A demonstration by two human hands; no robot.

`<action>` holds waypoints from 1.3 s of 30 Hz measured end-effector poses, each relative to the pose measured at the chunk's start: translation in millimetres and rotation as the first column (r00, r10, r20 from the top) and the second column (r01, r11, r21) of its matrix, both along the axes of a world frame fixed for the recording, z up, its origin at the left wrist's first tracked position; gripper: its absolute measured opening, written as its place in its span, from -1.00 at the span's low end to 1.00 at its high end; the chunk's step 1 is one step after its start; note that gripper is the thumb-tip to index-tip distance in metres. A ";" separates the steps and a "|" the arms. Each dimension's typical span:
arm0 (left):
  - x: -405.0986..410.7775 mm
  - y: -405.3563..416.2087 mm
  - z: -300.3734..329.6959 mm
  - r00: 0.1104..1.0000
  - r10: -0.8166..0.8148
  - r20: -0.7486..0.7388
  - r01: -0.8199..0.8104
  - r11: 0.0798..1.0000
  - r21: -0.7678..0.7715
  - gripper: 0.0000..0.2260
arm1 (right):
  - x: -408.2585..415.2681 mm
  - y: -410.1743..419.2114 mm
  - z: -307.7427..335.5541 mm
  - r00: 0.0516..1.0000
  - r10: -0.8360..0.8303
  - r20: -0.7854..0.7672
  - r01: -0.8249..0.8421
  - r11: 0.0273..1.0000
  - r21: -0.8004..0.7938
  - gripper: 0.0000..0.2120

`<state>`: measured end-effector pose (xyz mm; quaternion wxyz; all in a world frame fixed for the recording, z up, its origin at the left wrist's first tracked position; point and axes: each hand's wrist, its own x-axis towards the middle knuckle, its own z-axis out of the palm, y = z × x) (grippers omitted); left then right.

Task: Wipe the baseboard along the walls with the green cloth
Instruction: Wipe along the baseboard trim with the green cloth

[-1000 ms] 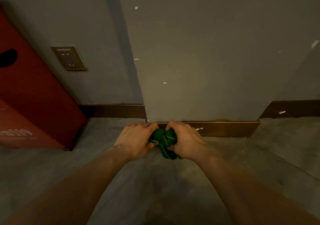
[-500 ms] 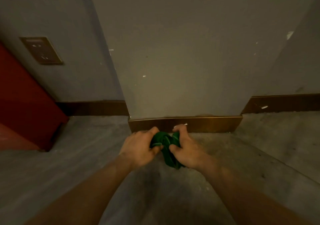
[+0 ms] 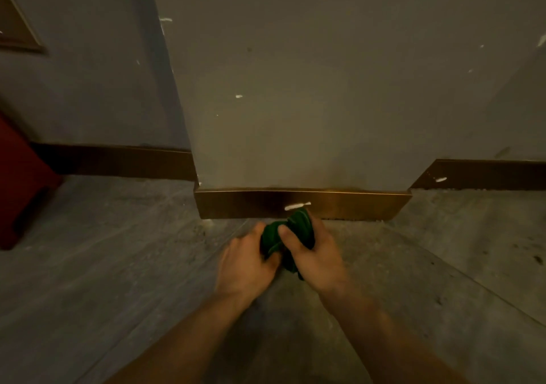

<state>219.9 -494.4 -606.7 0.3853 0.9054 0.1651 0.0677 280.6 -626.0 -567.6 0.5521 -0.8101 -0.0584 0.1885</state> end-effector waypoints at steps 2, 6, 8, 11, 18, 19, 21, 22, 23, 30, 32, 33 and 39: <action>4.8 0.5 -2.6 1.000 0.006 0.029 -0.007 1.000 0.017 -0.76 | 1.5 1.7 -2.8 0.995 0.081 -0.061 -0.080 0.997 0.010 -0.21; 8.1 2.3 -10.8 0.993 -0.119 -0.011 0.119 0.992 0.041 -0.76 | 9.0 0.3 -13.1 0.998 0.063 0.009 -0.062 0.997 -0.048 -0.24; 7.5 3.8 -17.2 0.975 -0.216 -0.049 0.216 0.976 0.000 -0.66 | 15.2 -4.4 -20.0 0.996 0.067 0.060 -0.060 0.993 -0.102 -0.27; 8.1 10.8 -32.0 0.974 -0.223 -0.045 0.228 0.950 0.212 -0.32 | 21.5 -12.7 -28.0 0.974 0.151 0.169 -0.095 0.948 -0.303 -0.20; 6.1 16.6 -69.2 0.980 -0.091 -0.175 0.162 0.880 0.446 0.13 | 23.8 -13.7 -30.9 0.708 0.594 0.382 -0.234 0.708 -0.666 -0.23; 6.4 16.4 -73.4 0.982 -0.086 -0.171 0.154 0.885 0.440 0.12 | 24.7 -11.4 -32.2 0.668 0.632 0.393 -0.216 0.670 -0.710 -0.26; 6.8 16.0 -78.7 0.984 -0.088 -0.157 0.148 0.893 0.425 0.09 | 27.4 -4.9 -35.6 0.629 0.677 0.383 -0.184 0.608 -0.773 -0.21; 6.6 15.9 -80.4 0.984 -0.092 -0.154 0.150 0.892 0.425 0.09 | 28.8 -0.9 -37.2 0.615 0.696 0.371 -0.177 0.580 -0.795 -0.16; 6.9 16.1 -81.4 0.984 -0.093 -0.155 0.152 0.890 0.430 0.09 | 30.2 3.8 -38.5 0.594 0.720 0.359 -0.170 0.549 -0.818 -0.12; 6.2 16.5 -83.8 0.980 -0.077 -0.182 0.156 0.868 0.472 0.11 | 44.7 35.0 -47.6 0.368 0.819 0.440 0.020 0.466 -0.885 -0.47; 6.3 16.6 -85.8 0.981 -0.078 -0.179 0.157 0.860 0.485 0.10 | 47.6 41.7 -48.2 0.282 0.850 0.445 0.093 0.437 -0.894 -0.60; 6.2 16.9 -86.4 0.981 -0.079 -0.178 0.157 0.859 0.487 0.10 | 48.7 43.9 -48.8 0.251 0.861 0.443 0.122 0.425 -0.897 -0.64; 7.0 16.1 -86.3 0.984 -0.076 -0.162 0.146 0.862 0.485 0.09 | 54.7 40.4 -49.8 0.255 0.856 0.451 0.177 0.417 -0.892 -0.72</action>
